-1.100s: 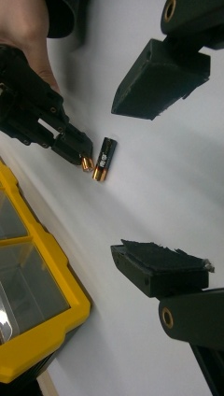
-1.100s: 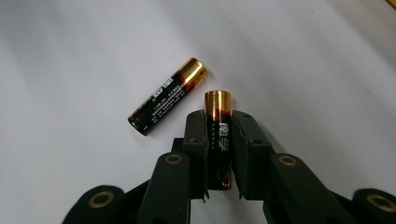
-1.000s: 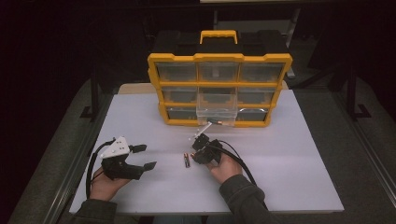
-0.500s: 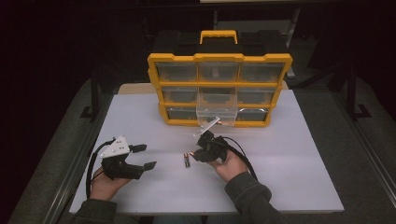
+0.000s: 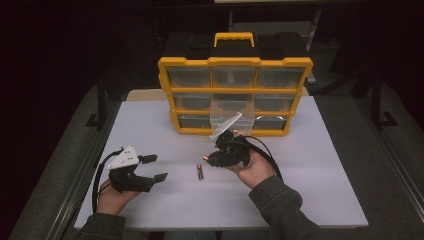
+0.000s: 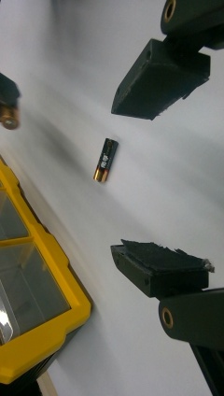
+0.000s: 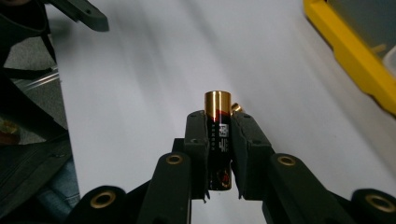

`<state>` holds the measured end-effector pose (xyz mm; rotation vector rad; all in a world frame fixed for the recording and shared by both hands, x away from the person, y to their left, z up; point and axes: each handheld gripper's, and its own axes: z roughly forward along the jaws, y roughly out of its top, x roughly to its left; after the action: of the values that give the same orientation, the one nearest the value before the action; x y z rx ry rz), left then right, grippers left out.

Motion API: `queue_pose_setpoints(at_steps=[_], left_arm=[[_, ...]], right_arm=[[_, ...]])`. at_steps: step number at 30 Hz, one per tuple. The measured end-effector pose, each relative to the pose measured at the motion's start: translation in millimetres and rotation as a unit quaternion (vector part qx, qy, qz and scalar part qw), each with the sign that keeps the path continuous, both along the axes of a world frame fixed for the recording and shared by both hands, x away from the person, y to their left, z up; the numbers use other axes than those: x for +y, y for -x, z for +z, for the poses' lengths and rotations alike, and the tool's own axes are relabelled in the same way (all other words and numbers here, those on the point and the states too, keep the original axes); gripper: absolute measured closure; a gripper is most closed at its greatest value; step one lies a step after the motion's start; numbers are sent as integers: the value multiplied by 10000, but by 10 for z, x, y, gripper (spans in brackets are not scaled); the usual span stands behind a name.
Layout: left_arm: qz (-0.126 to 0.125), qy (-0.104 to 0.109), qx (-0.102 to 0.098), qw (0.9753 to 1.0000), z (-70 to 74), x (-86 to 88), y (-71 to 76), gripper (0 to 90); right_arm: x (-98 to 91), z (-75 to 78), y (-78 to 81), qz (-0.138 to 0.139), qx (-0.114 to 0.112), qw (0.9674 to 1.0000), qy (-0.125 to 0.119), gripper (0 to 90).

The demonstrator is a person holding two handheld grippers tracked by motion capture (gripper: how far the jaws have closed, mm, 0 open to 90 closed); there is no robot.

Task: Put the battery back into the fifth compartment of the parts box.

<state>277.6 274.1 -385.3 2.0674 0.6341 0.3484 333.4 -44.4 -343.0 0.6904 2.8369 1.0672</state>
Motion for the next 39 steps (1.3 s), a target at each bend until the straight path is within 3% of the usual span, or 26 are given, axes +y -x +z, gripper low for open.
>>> queue_pose_setpoints(at_steps=[7, 19, 39], left_arm=[[19, 69, -1, 10000, -7, -11, 0, 270], [7, 30, -47, 10000, 10, -1, 1, 270], [26, 61, -62, 10000, 13, 12, -2, 270]], right_arm=[[-60, 258, 1, 21, 12, 10000, -72, 760], [-157, 724, -82, 50, -183, 9996, -224, 760], [-294, 1183, -358, -201, -269, 9992, -195, 760]])
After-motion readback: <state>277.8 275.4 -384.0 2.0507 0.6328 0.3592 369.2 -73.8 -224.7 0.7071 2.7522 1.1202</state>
